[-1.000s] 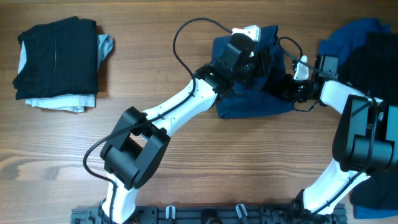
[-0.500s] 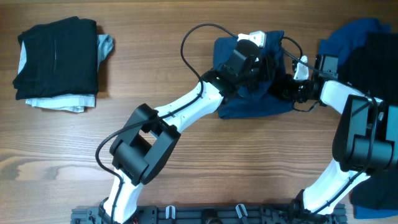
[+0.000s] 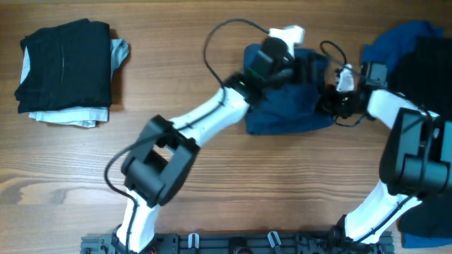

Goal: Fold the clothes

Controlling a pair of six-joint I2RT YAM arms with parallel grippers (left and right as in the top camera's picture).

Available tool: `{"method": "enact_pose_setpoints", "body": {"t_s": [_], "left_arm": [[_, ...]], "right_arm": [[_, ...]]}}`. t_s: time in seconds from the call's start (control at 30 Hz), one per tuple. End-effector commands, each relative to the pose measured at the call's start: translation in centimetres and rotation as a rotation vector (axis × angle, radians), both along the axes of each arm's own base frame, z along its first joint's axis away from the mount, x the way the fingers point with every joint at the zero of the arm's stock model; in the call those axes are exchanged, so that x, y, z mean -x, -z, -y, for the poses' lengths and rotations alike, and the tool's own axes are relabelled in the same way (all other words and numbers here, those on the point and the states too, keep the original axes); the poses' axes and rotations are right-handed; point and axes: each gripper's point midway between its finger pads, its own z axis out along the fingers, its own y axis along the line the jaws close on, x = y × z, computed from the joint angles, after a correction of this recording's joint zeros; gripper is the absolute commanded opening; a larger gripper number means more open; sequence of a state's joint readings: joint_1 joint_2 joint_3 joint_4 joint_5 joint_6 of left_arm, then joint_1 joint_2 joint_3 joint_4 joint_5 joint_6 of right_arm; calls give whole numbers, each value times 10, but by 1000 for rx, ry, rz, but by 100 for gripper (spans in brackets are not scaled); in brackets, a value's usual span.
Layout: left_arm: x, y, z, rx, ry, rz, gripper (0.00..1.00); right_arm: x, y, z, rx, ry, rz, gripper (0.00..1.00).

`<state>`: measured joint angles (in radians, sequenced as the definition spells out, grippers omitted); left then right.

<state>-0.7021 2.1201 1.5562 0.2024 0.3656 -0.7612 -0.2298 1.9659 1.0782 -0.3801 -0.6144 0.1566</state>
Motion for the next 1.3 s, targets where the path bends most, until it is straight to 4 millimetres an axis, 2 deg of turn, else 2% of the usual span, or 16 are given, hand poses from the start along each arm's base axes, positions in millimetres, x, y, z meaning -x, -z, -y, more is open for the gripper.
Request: {"method": "enact_pose_setpoints", "body": {"t_s": [0.0,0.03,0.07,0.1,0.17,0.2,0.27,0.37,0.43,0.53,0.63,0.73,0.83,0.93,1.1,1.27], "left_arm": [[-52,-8,-82,-56,-148,-46,77],[-62,8,-109,-98,-194,-105,78],[-68,18,-129,-139,-218,-128,78],[-74,27,-150,-181,-235,-138,78],[-80,39,-179,-215,-277,-191,77],[-79,44,-188,-233,-284,-211,75],[-75,49,-191,-268,-265,-209,67],[-69,57,-183,-311,-226,-186,47],[-67,71,-177,-364,-224,-176,41],[-63,94,-171,-404,-222,-201,40],[-59,107,-168,-418,-210,-222,40],[-55,116,-168,-435,-200,-241,42],[-49,122,-172,-485,-173,-237,44],[-49,129,-182,-542,-195,-236,44],[-53,125,-180,-531,-198,-217,41],[-62,80,-153,-379,-131,-103,43]], "right_arm": [[-17,-75,49,107,55,149,14],[-14,-103,64,169,80,178,18],[-9,-121,73,221,100,197,20],[-4,-138,77,252,107,226,22],[6,-166,70,255,102,272,21],[10,-178,60,231,78,301,15],[13,-188,40,177,4,345,7],[16,-187,9,99,-118,372,4],[17,-171,-3,90,-166,345,4],[16,-140,-18,69,-242,308,4],[7,-119,-40,-4,-355,341,4],[1,-70,-30,27,-318,226,4],[23,-24,-12,91,-216,-25,4],[32,7,-9,117,-190,-93,4],[53,51,8,185,-14,-264,4],[58,57,9,185,26,-285,4]]}}
